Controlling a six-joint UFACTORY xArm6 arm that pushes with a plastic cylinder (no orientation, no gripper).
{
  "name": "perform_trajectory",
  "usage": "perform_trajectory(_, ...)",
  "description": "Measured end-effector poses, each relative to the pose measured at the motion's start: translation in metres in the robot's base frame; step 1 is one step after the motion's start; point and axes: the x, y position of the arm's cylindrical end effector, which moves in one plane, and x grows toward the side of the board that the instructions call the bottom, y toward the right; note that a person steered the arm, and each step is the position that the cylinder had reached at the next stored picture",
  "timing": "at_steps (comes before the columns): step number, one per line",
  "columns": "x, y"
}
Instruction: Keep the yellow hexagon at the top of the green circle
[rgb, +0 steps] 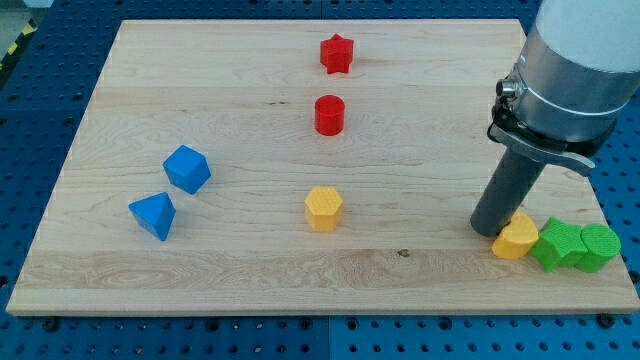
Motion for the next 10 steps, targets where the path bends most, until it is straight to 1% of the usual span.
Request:
perform_trajectory(1, -0.039, -0.029)
perform_trajectory(2, -0.057, -0.114)
perform_trajectory(3, -0.064, -0.216)
perform_trajectory(4, -0.058, -0.279)
perform_trajectory(5, -0.019, -0.275)
perform_trajectory(6, -0.008, -0.236)
perform_trajectory(9, -0.013, -0.112)
perform_trajectory(10, -0.034, -0.08)
